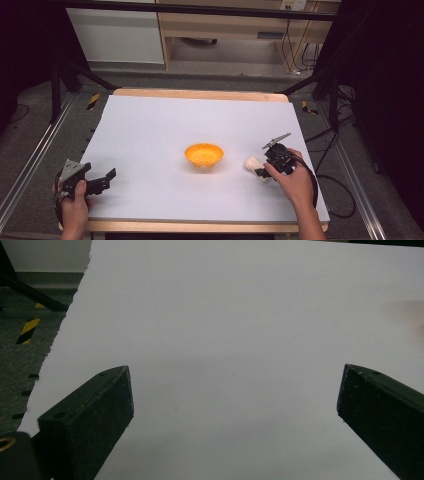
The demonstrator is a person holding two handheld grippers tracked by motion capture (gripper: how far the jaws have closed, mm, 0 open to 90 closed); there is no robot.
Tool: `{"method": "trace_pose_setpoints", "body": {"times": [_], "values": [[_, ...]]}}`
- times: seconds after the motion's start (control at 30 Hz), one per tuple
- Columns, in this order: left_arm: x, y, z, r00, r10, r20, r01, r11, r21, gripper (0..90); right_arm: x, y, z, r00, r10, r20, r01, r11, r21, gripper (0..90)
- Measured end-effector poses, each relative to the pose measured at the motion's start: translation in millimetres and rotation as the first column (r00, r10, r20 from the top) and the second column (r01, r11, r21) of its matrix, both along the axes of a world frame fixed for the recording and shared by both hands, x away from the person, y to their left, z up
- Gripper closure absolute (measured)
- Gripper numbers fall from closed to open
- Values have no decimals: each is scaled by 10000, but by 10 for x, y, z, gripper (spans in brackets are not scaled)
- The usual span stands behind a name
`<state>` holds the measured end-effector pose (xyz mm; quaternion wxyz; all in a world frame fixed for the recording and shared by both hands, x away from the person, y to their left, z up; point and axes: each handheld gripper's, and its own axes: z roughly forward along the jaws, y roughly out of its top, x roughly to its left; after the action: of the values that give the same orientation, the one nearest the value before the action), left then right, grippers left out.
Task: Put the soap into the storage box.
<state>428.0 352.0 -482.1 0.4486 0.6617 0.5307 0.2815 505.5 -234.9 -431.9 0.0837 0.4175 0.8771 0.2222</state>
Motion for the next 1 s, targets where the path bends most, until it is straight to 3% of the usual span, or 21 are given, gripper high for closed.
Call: {"method": "trace_pose_setpoints", "body": {"times": [0.47,1.0], "values": [[0,0,-1,10000,22,11,-22,10000,-80,10,95,123,-91,9986,145,-516,-164,9992,-371,336],[-1,5,0,10000,2,16,-2,10000,-36,10,134,176,-199,9974,296,-659,-350,9960,-821,423]]}}
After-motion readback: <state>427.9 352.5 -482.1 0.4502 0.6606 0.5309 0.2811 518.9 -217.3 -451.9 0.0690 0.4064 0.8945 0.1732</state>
